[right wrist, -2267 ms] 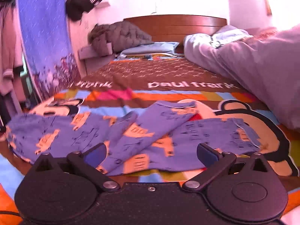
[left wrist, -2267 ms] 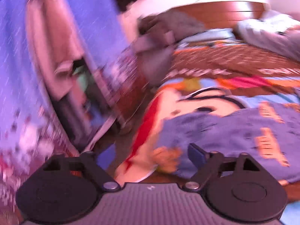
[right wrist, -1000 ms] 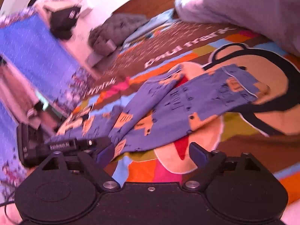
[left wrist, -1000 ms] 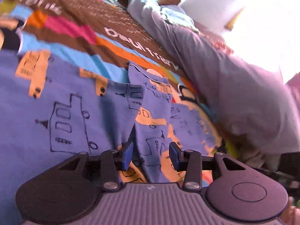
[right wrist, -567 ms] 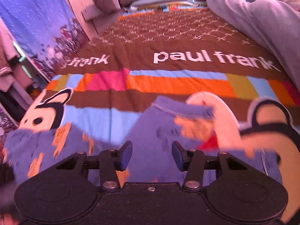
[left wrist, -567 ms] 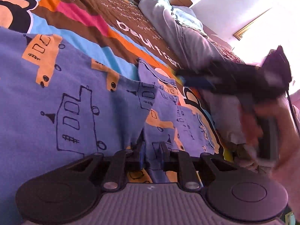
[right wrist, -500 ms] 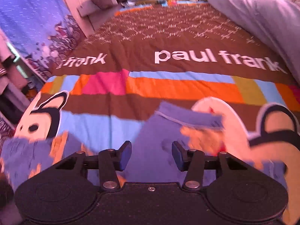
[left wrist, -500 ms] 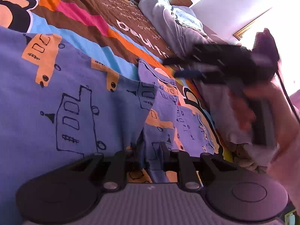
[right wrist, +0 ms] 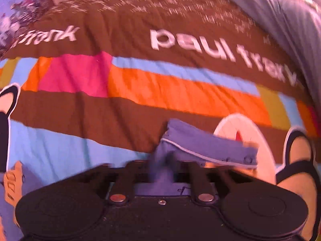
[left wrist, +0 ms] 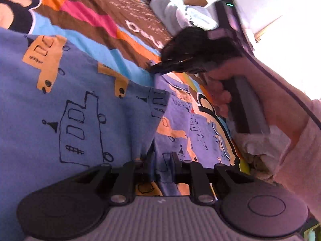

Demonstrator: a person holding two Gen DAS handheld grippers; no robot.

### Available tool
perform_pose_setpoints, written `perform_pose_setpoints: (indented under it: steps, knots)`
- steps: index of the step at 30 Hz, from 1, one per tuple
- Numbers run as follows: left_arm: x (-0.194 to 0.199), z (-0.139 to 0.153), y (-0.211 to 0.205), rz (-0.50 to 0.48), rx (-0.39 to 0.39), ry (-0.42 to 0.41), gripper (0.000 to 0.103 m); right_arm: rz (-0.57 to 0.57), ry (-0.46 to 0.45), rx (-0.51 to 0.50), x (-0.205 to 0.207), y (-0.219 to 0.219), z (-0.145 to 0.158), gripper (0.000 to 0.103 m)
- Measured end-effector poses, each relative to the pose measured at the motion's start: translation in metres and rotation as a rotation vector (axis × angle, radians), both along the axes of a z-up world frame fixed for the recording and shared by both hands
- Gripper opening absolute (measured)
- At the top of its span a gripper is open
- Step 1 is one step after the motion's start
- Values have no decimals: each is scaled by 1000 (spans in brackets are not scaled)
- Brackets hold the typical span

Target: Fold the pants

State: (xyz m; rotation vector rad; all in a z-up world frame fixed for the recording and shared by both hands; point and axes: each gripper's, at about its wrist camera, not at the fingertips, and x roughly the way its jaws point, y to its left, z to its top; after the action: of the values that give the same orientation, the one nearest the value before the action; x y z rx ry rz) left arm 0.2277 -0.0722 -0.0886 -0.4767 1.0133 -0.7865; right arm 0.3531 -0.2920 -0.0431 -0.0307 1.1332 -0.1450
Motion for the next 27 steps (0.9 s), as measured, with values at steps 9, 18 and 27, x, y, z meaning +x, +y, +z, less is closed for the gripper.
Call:
perform_pose_setpoints:
  steps: [9, 18, 27]
  knots:
    - [-25, 35, -31, 53, 197, -114, 2, -43, -266, 162, -76, -64, 64, 0]
    - [-84, 47, -115, -173, 525, -396, 2, -292, -363, 329, -238, -184, 51, 0]
    - [-77, 66, -127, -243, 477, -384, 69, -418, -412, 541, -321, -211, -17, 36]
